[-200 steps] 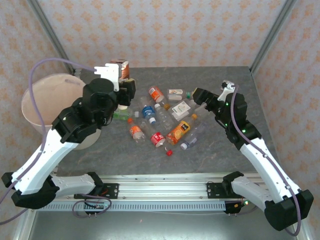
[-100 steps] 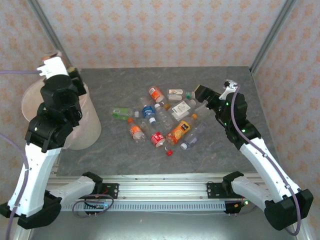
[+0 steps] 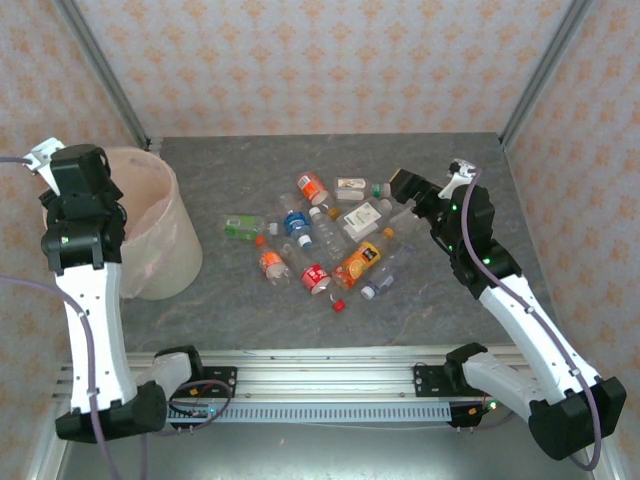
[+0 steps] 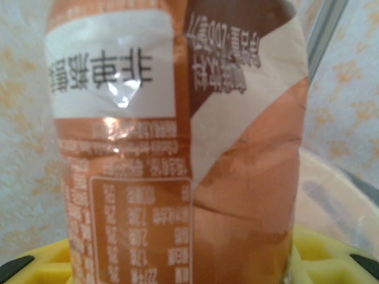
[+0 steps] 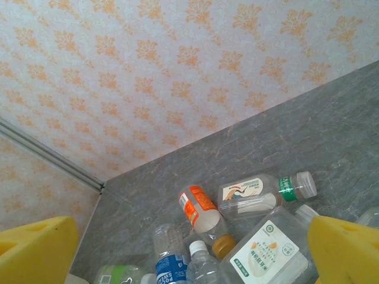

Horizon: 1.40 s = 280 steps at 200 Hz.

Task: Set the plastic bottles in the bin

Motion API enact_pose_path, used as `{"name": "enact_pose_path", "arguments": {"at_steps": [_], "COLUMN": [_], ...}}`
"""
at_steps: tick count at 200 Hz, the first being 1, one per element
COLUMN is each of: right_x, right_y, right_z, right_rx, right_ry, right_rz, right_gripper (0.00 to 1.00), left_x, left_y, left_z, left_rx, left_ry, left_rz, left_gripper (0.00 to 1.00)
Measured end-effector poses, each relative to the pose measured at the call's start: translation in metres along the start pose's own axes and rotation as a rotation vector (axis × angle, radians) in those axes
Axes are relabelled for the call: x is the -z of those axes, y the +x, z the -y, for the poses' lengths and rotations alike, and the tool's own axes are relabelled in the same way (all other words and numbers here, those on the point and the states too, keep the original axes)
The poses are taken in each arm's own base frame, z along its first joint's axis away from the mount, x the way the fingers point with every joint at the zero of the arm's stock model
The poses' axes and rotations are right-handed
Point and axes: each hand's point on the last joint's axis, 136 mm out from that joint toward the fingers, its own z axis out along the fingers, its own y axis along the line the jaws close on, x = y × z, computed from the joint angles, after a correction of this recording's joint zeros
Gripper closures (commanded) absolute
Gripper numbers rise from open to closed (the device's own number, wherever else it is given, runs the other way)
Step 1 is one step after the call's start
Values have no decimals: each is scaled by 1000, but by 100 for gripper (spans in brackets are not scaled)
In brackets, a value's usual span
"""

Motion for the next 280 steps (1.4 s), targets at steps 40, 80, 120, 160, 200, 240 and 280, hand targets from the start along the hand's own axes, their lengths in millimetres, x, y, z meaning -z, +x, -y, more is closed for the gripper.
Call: {"name": "enact_pose_path", "arguments": {"at_steps": [40, 80, 120, 160, 200, 240, 280], "right_x": [-4, -12, -19, -19, -16, -2, 3], "right_y": [2, 10, 21, 21, 29, 22, 20], "right_z": [5, 9, 10, 4, 9, 8, 10], "right_rx": [0, 2, 6, 10, 13, 21, 22], "right_ry": [21, 36, 38, 23, 42, 44, 55], "right_rz": [-5, -33, -91, -117, -152, -129, -113], "right_gripper": [1, 1, 1, 1, 1, 1, 1], "left_x": [-35, -58, -75, -86, -99, -103, -102], "left_y": [36, 79, 122, 154, 172, 193, 192], "left_z": [9, 29, 37, 39, 45, 51, 55], "left_rx": [-10, -42, -68, -86, -83, -60, -45], "left_ry": [29, 94, 105, 100, 91, 117, 137], "left_rz": [-186, -338, -467, -551, -603, -659, -662], "left_gripper": [52, 51, 49, 47, 42, 34, 28]}}
